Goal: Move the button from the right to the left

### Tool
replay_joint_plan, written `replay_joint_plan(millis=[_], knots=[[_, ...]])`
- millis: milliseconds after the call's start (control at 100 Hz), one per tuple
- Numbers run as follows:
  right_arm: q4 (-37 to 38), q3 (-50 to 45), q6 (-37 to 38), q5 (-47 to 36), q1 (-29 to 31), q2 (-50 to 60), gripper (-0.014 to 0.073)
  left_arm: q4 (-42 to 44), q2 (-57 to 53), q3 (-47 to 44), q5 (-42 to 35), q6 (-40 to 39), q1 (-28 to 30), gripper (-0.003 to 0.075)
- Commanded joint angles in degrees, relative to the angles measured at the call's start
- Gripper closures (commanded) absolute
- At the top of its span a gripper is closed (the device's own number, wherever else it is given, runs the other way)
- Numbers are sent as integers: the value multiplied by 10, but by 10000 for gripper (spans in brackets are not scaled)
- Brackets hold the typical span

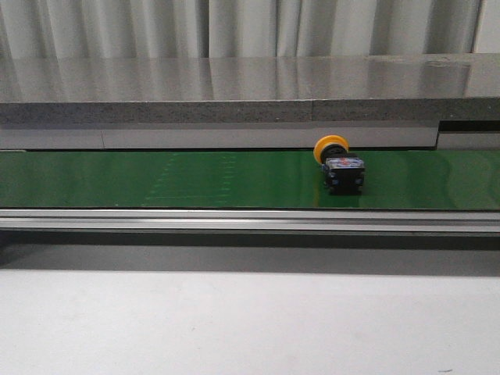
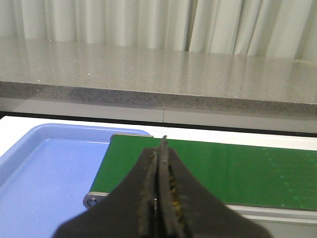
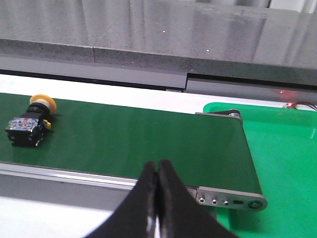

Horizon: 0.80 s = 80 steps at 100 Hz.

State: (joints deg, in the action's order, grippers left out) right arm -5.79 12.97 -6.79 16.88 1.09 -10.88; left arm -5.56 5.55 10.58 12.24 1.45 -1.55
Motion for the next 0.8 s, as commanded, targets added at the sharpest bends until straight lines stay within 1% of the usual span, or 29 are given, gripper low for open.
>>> replay_joint_plan(millis=[0, 320, 370, 440, 510, 580, 630, 650, 700, 720, 750, 790], knots=[[5, 14, -3, -43, -1, -4, 659, -9, 51, 54, -24, -5, 1, 741], [5, 14, -3, -43, -1, -4, 659, -14, 241, 220, 93, -5, 1, 738], [5, 14, -3, -43, -1, -4, 659, -14, 270, 243, 114, -5, 1, 727], [5, 14, -3, -43, -1, -4, 659, -14, 312, 275, 144, 0, 1, 682], [5, 14, -3, -43, -1, -4, 659, -14, 353, 303, 167, 0, 1, 604], [5, 14, -3, -43, -1, -4, 659, -14, 392, 328, 180, 0, 1, 493], [5, 14, -3, -43, -1, -4, 659, -14, 416, 345, 186, 0, 1, 380], [5, 14, -3, -43, -1, -4, 659, -14, 425, 352, 189, 1, 1, 349], [5, 14, -3, -43, -1, -4, 659, -14, 446, 368, 196, 3, 1, 224], [5, 14, -3, -43, -1, -4, 659, -14, 455, 375, 199, 5, 1, 194], [5, 14, -3, -43, -1, -4, 659, -16, 467, 384, 203, 8, 1, 127], [5, 14, -3, -43, -1, -4, 659, -19, 485, 398, 210, 10, 1, 78]])
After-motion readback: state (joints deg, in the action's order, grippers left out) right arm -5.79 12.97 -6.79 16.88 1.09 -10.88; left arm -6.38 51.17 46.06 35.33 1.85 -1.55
